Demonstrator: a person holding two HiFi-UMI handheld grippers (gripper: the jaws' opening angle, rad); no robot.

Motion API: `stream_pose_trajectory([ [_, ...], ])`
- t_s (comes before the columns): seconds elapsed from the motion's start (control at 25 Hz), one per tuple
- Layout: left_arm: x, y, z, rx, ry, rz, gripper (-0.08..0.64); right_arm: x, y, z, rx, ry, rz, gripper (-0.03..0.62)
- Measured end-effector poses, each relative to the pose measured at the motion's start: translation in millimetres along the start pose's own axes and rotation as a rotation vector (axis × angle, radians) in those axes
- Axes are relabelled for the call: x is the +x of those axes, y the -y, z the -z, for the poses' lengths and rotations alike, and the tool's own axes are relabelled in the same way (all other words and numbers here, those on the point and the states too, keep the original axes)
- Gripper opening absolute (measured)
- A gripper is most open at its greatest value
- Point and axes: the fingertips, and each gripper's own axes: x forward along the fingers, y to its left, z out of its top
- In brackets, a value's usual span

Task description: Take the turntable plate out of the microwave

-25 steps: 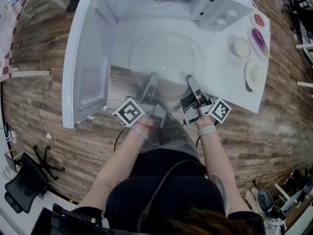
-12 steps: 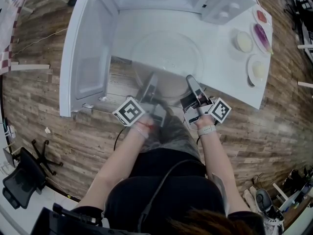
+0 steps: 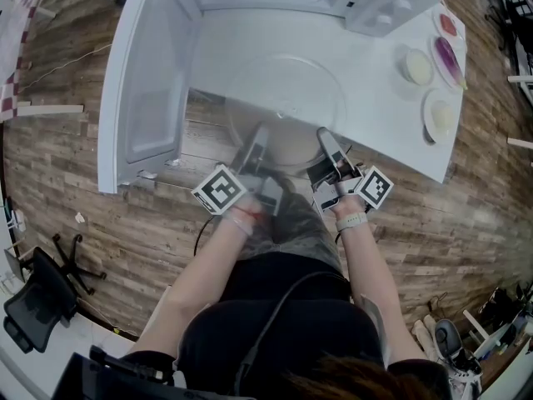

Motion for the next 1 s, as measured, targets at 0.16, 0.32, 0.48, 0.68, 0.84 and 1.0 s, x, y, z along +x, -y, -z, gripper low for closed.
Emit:
stream_pose_trajectory([
  [0.16, -2, -2, 4, -0.034, 0.003, 0.003, 0.049, -4, 3, 2, 0.009, 0.0, 0.007, 0.046],
  [0.32, -4, -6, 7, -0.041, 0.001, 0.0, 0.049, -7, 6, 3, 0.007, -0.001, 0.005, 0.046],
  [0.48, -3, -6, 7, -0.046, 0.003, 0.01, 0.049, -7, 9, 4, 0.011, -0.003, 0.008, 0.046],
  [0.68, -3, -7, 6, -0.045, 0.001, -0.01, 0.044, -8, 13, 4, 0.028, -0.011, 0.014, 0.046],
  [0.84, -1, -9, 7, -0.098, 0.02, -0.004, 0.043, -8, 17, 4, 0.026, -0.03, 0.028, 0.046],
  [1.0, 2, -6, 7, -0.14, 0.039, 0.014, 0.04, -7, 17, 3, 0.031, -0.039, 0.032, 0.046],
])
